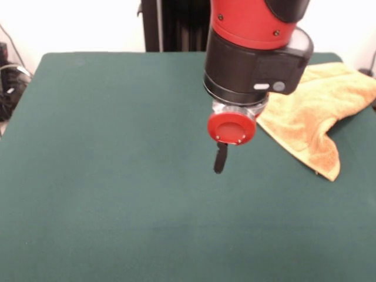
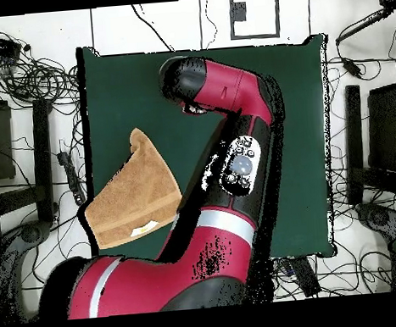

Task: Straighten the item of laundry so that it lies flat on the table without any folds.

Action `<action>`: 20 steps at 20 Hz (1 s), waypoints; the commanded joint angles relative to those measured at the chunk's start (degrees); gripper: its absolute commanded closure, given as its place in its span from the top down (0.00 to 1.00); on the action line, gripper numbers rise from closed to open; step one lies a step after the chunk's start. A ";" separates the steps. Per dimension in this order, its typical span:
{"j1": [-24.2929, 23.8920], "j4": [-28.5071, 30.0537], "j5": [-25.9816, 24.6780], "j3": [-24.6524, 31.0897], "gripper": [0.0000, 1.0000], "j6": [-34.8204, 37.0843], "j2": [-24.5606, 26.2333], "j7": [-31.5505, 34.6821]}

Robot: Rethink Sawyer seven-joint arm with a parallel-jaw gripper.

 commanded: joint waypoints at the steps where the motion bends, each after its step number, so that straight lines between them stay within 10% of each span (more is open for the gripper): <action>1: 1.04 0.66 3.08 1.45 1.00 7.50 -0.44 15.88; 20: -0.33 -2.98 0.57 0.90 1.00 14.39 -1.75 10.19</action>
